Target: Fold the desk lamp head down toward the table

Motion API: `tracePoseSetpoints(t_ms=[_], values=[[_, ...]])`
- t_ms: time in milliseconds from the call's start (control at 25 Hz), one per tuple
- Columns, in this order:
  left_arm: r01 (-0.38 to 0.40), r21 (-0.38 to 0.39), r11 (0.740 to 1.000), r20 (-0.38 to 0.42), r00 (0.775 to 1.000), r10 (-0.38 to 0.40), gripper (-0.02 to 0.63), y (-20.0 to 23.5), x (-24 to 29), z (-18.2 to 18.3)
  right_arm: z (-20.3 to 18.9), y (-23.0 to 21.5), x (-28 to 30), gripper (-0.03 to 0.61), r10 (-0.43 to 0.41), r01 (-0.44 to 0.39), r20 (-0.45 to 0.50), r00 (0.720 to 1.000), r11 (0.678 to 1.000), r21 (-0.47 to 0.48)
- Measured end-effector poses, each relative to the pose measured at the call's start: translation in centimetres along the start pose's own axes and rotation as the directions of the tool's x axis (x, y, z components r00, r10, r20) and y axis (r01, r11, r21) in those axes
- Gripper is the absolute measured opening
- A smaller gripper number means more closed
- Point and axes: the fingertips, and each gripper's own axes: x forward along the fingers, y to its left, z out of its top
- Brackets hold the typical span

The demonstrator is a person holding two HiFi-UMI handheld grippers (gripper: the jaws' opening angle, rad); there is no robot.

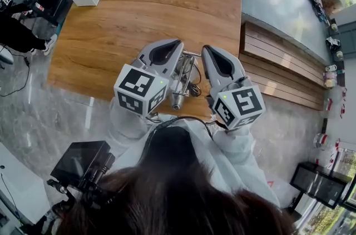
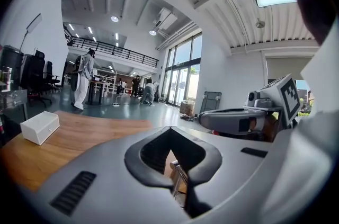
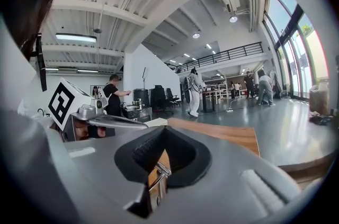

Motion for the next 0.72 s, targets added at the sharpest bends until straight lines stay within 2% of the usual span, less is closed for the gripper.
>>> tracePoseSetpoints(t_ms=[720], values=[[0.011, 0.012, 1.0, 0.015, 1.0, -0.011, 0.002, -0.4, -0.19, 0.71, -0.26, 0.25, -0.04, 0.0, -0.004, 0.003, -0.009, 1.0, 1.0, -0.019]])
